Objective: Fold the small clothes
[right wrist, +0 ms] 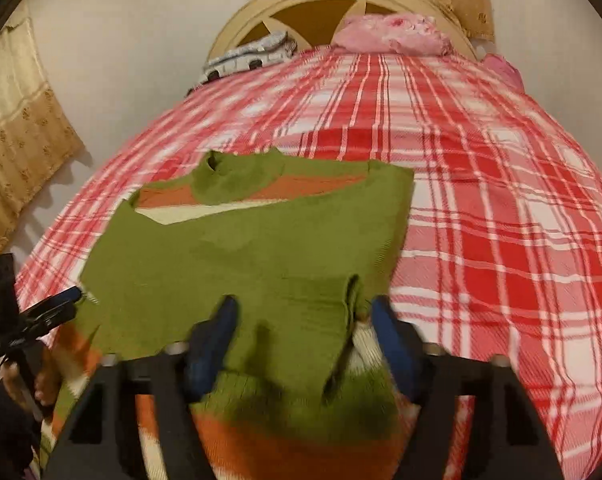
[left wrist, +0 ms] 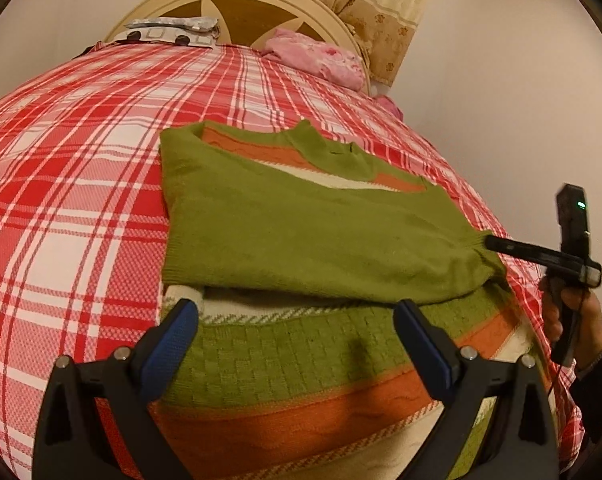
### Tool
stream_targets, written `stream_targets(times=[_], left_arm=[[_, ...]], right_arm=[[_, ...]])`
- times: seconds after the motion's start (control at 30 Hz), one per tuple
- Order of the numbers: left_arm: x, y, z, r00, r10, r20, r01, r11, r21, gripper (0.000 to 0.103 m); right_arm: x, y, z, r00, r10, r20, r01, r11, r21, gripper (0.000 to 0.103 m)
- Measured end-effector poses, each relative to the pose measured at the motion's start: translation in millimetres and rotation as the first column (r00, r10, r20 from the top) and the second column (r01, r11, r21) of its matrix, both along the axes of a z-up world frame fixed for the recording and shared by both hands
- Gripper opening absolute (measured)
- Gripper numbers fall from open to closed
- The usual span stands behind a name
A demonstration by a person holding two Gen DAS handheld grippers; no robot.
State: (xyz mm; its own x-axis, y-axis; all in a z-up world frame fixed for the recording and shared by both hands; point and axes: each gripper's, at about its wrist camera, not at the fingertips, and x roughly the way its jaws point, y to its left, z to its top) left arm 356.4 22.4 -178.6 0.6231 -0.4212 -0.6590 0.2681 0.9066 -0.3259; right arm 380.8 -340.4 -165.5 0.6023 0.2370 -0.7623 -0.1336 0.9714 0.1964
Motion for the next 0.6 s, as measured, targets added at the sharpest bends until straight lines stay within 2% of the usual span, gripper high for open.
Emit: stream_targets(times=[0.03, 0.1, 0.3, 0.37, 0.47, 0.6], left_arm=[[-0.5, 0.0, -0.1, 1.000, -0.001, 0.000, 0.001, 1.000, 0.000, 0.100], [-0.2, 0.6, -0.3, 1.000, -0.001, 0.000, 0.001, 1.000, -0.006, 0.100], [1.5, 4.1, -1.9, 1.000, 0.002, -0.008, -0.002, 0.999, -0.032, 0.100], [1.0, 3.5, -1.9, 1.000, 0.000, -0.005, 0.000, 1.000, -0.028, 0.100], [-0.3, 1.5, -2.0, 1.000, -0.001, 0.002, 0.001, 1.000, -0.018, 0.100], [-0.4, -0.7, -2.0, 1.000, -0.002, 0.008, 0.002, 1.000, -0.008, 0.100]], right_arm=[[5.5, 1.3, -3.5, 1.000, -0.011, -0.017, 0.010, 1.000, -0.020, 0.038], [7.3, 2.6, -1.7, 1.000, -0.030, -0.003, 0.030, 0.999, -0.045, 0.002], [-1.8, 1.6, 52.4, 0.984, -0.053, 0.168, 0.063, 0.997, -0.052, 0.002], [3.1, 2.7, 63.9, 0.980, -0.059, 0.189, 0.072, 0.996, -0.061, 0.002], [14.0, -0.3, 57.3, 0.982, -0.091, 0.167, 0.105, 0.991, -0.081, 0.002], [36.9, -9.7, 12.0, 0.992, -0.122, 0.027, 0.124, 0.987, -0.105, 0.003]])
